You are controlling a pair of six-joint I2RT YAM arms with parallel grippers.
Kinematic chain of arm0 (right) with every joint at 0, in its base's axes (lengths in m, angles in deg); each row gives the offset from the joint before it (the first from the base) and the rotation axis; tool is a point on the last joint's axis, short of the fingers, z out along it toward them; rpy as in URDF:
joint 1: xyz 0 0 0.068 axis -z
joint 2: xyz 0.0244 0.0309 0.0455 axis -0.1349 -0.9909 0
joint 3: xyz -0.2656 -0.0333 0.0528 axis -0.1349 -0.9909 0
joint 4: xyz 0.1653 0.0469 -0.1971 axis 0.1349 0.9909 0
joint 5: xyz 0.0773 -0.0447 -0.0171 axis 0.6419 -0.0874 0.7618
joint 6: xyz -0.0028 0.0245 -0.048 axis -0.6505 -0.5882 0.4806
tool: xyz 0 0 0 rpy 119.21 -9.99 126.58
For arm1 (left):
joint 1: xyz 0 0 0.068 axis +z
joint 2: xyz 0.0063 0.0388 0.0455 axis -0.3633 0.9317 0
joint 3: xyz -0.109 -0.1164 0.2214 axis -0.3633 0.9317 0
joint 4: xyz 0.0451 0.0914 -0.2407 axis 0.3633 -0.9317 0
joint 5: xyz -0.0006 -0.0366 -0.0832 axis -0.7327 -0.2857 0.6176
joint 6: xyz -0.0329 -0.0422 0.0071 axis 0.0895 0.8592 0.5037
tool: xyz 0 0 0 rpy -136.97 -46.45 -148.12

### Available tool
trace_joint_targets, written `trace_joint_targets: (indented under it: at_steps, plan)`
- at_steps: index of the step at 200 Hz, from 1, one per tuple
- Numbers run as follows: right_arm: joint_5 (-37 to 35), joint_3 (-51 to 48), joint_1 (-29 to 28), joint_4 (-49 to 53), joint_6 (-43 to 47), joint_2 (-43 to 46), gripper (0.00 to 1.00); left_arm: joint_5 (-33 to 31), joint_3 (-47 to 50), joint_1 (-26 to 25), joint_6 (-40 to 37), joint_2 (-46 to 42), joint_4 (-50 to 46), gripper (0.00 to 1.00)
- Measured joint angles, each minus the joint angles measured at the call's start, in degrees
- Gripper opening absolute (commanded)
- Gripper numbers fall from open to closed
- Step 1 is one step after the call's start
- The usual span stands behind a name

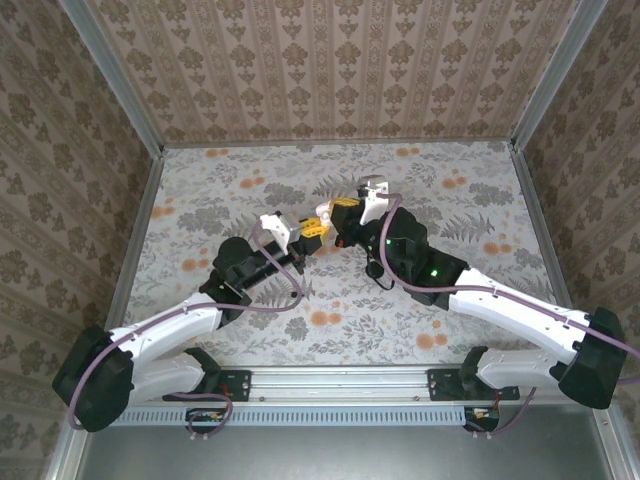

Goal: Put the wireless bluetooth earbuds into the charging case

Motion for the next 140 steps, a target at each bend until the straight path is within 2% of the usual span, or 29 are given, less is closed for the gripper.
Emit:
trace_joint_targets:
  at_steps: [140]
  plan:
    - [1.6, -4.39, 0.11, -4.85, 1.16, 0.61, 0.04, -0.24, 0.02, 0.0, 0.26, -0.15, -1.27, 0.0]
